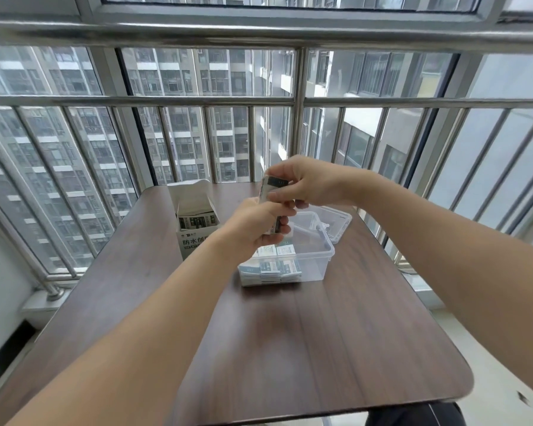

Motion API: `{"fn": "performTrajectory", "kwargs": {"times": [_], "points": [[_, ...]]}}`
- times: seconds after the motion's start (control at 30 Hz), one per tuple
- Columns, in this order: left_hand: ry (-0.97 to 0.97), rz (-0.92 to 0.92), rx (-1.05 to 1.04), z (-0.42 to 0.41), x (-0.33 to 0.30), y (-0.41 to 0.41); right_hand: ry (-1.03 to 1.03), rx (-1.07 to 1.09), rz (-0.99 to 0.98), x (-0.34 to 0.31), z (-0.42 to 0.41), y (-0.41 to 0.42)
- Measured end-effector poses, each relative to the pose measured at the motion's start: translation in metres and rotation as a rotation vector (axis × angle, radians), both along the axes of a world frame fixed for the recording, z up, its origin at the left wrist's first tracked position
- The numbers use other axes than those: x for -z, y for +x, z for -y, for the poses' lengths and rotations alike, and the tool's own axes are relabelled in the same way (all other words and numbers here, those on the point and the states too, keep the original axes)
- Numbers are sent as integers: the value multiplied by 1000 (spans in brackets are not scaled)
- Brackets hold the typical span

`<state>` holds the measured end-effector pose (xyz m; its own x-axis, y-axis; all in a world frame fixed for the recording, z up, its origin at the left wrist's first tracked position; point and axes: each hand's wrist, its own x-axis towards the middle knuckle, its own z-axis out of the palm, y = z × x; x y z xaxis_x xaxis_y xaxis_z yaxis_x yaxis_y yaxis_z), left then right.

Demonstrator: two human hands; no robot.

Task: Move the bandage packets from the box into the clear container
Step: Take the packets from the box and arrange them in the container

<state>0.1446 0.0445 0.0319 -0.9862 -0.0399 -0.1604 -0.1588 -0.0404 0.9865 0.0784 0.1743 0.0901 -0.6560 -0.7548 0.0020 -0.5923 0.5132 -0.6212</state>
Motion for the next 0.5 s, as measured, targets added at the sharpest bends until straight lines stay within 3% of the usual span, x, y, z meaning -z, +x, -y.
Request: {"fn": "performTrajectory", "kwargs": {"times": [0.2, 0.3, 0.4, 0.5], "points": [[-99, -6, 107, 10, 2, -4, -111, 36, 384, 9, -14, -25], [-608, -192, 26, 28, 5, -5, -33, 132, 514, 17, -26, -43], [-1193, -407, 76, 42, 14, -2, 207, 163, 518, 31, -20, -50], [-1448, -405, 167, 47, 29, -2, 388, 131, 493, 43, -2, -49]]}}
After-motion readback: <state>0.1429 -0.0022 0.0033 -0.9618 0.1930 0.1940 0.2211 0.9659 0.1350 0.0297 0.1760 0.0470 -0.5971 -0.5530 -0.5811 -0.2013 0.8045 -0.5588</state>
